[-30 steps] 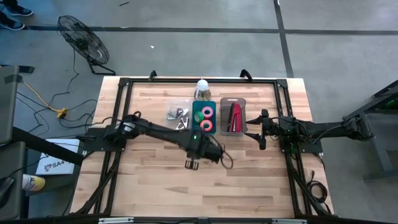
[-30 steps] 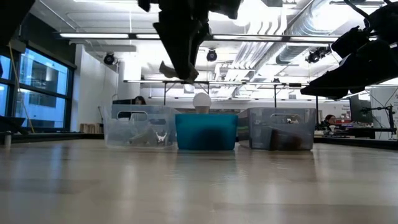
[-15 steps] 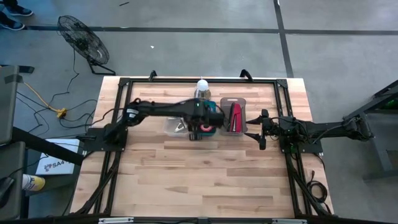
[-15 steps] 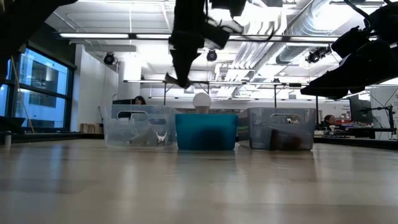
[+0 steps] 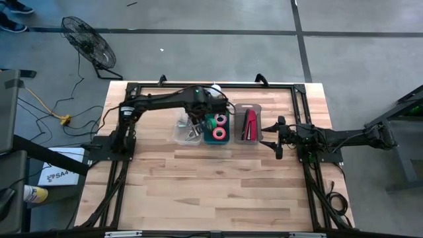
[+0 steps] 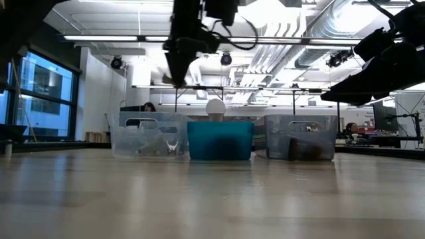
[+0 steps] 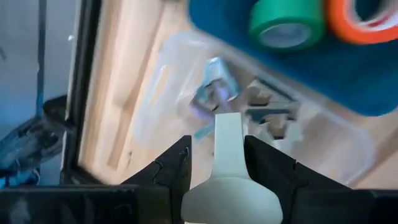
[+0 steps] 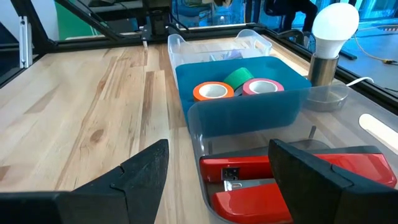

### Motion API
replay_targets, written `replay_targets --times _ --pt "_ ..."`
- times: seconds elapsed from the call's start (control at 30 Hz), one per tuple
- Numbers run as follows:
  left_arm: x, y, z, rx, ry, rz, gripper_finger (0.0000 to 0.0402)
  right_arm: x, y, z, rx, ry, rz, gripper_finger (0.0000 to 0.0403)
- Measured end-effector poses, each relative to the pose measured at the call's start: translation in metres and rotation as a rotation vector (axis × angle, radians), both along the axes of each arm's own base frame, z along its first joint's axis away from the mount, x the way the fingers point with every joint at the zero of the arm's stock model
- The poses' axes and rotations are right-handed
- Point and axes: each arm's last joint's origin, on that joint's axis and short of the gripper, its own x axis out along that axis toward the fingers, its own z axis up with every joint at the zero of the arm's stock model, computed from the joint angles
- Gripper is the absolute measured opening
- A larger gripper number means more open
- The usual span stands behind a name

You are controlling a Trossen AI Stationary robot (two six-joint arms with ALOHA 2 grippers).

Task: Pick and place Stapler, Stapler remover, tape
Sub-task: Put the gray staple remover into the transparent bin

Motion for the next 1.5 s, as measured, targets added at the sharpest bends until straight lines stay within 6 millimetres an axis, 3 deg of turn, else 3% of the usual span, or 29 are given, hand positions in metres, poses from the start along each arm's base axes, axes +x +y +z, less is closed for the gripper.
replay_targets --times 0.1,0.43,0.97,1.5 --pt "-0.012 0.005 -0.006 0.011 -0.001 0.050 0.0131 0.000 0.000 0.000 0.000 -0.001 0.001 0.0268" --pt "-0.036 0.009 -0.051 -0.016 -0.100 0.271 0.0131 0.000 0.000 0.000 0.000 -0.001 0.000 0.0268" --pt "-0.042 0.010 -0.096 0.025 -0.265 0.727 0.0134 0.000 0.000 0.000 0.000 -0.002 0.000 0.0268" --pt "-0.043 0.010 -0.103 0.036 -0.278 0.746 0.0154 0.000 0.000 0.000 0.000 -0.002 0.000 0.0268"
